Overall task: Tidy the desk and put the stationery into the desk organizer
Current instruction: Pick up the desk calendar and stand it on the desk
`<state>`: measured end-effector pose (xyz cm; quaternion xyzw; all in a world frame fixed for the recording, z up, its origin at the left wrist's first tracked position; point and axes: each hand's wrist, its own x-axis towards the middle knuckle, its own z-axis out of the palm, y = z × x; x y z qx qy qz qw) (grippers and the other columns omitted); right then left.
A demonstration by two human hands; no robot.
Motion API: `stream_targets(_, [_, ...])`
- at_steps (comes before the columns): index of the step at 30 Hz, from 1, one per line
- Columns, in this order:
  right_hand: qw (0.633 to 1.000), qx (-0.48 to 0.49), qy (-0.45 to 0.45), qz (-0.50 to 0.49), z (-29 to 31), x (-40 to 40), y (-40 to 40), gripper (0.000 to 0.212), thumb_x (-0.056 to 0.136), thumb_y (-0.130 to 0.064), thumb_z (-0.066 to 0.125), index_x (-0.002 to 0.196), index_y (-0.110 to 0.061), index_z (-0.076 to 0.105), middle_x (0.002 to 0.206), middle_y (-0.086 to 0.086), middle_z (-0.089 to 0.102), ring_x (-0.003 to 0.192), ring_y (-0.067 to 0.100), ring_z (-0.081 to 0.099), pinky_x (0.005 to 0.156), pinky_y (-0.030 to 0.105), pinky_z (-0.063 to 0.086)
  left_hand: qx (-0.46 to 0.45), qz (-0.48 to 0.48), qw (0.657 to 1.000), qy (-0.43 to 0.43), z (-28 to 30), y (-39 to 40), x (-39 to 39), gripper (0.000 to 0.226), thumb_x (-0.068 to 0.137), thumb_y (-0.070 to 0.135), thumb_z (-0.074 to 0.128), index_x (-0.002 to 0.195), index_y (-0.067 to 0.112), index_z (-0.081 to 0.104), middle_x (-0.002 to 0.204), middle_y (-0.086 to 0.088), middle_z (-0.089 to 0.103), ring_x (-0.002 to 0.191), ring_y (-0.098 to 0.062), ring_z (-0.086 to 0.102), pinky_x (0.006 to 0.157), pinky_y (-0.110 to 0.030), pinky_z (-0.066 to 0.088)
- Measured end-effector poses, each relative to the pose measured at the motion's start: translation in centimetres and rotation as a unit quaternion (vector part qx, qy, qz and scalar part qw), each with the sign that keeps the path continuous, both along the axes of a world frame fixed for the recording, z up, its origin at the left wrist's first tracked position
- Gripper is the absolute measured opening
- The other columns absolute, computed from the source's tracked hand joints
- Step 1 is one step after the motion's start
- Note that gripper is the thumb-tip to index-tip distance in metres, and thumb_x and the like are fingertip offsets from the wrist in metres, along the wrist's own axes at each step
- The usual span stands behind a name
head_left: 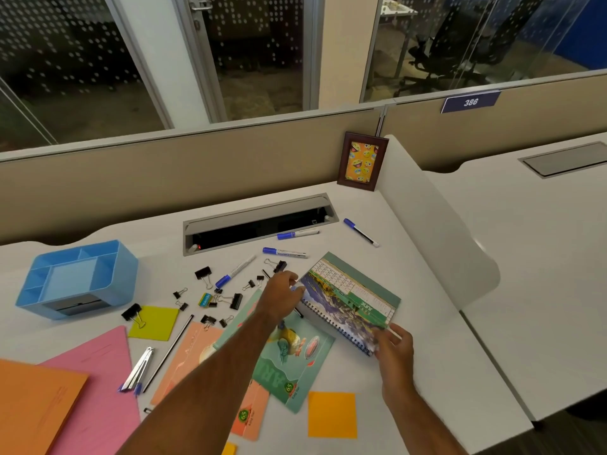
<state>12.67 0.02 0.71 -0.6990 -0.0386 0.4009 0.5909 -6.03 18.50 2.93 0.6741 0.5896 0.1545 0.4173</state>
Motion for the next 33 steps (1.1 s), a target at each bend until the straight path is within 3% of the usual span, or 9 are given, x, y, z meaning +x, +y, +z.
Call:
stream_targets(8, [1.0, 0.021, -0.02, 0.01, 1.7, 2.0, -0.2, 0.044, 0.097, -0.01, 0.069, 0.137, -0.018, 0.051, 0.125, 0.013, 0.067, 0.107, 0.024, 0.068, 0.08, 0.034, 0.054, 0.045, 0.043, 0.996, -0.069, 1.1, -0.4, -0.5, 0.031, 0.096, 0.019, 0.073, 0.126, 0.011, 0.067, 0.106, -0.003, 0.074, 0.1, -0.017, 0.069, 0.091, -0.03, 0.058])
stream_targets(12, [0.999, 0.032, -0.025, 0.008, 2.7, 2.6, -0.3, 0.046, 0.095, -0.013, 0.071, 0.136, -0.02, 0.053, 0.122, 0.01, 0.069, 0.106, 0.019, 0.067, 0.082, 0.031, 0.051, 0.045, 0.085, 0.987, -0.129, 1.2, -0.8, -0.6, 0.029, 0.094, 0.022, 0.076, 0.122, 0.014, 0.071, 0.093, 0.006, 0.074, 0.09, -0.005, 0.07, 0.075, -0.01, 0.053])
stream_targets(14, [0.999, 0.044, -0.025, 0.008, 3.4, 2.9, -0.4, 0.043, 0.094, -0.014, 0.072, 0.133, -0.023, 0.056, 0.117, 0.004, 0.072, 0.104, 0.011, 0.068, 0.08, 0.026, 0.05, 0.049, 0.099, 0.983, -0.148, 1.3, -0.8, -0.7, 0.028, 0.094, 0.025, 0.077, 0.12, 0.015, 0.072, 0.093, 0.009, 0.075, 0.088, -0.003, 0.071, 0.072, -0.008, 0.054])
stream_targets(18, [0.997, 0.068, -0.02, 0.009, 4.5, 3.4, -0.8, 0.038, 0.094, -0.019, 0.074, 0.128, -0.03, 0.06, 0.109, -0.009, 0.076, 0.105, 0.002, 0.069, 0.083, 0.021, 0.048, 0.06, 0.124, 0.974, -0.18, 1.7, -1.0, -0.7, 0.03, 0.092, 0.031, 0.079, 0.118, 0.018, 0.072, 0.094, 0.01, 0.077, 0.087, 0.0, 0.072, 0.072, -0.007, 0.054])
stream_targets(22, [0.995, 0.094, -0.019, 0.018, 4.6, 3.1, -0.9, 0.047, 0.093, -0.018, 0.074, 0.136, -0.024, 0.057, 0.123, -0.003, 0.072, 0.112, 0.005, 0.068, 0.086, 0.019, 0.047, 0.06, 0.133, 0.968, -0.205, 2.0, -1.2, -0.3, 0.031, 0.091, 0.033, 0.08, 0.118, 0.02, 0.071, 0.09, 0.011, 0.077, 0.085, 0.007, 0.071, 0.071, -0.007, 0.054])
stream_targets(25, [0.994, 0.1, -0.032, 0.021, 4.7, 3.0, -0.9, 0.047, 0.093, -0.015, 0.074, 0.136, -0.025, 0.057, 0.117, -0.007, 0.074, 0.102, -0.002, 0.071, 0.073, 0.011, 0.054, 0.057, 0.141, 0.963, -0.224, 2.3, -1.3, 0.1, 0.029, 0.092, 0.035, 0.078, 0.117, 0.024, 0.07, 0.087, 0.011, 0.076, 0.084, 0.009, 0.07, 0.067, -0.009, 0.055])
stream_targets(29, [0.993, 0.093, -0.069, 0.025, 4.8, 3.2, -0.5, 0.042, 0.093, -0.018, 0.075, 0.131, -0.026, 0.058, 0.104, -0.013, 0.076, 0.094, -0.005, 0.072, 0.065, 0.007, 0.053, 0.058, 0.144, 0.959, -0.238, 2.5, -1.3, 0.4, 0.025, 0.093, 0.039, 0.075, 0.115, 0.03, 0.068, 0.086, 0.006, 0.076, 0.086, 0.0, 0.074, 0.069, -0.015, 0.059])
stream_targets(33, [0.991, 0.076, -0.113, 0.018, 5.1, 3.6, 0.2, 0.04, 0.088, -0.026, 0.08, 0.122, -0.024, 0.059, 0.105, -0.005, 0.076, 0.09, -0.011, 0.07, 0.064, 0.003, 0.05, 0.063, 0.137, 0.96, -0.235, 2.6, -0.6, 0.9, 0.034, 0.092, 0.041, 0.076, 0.121, 0.024, 0.07, 0.094, 0.003, 0.076, 0.093, -0.008, 0.074, 0.081, -0.021, 0.063])
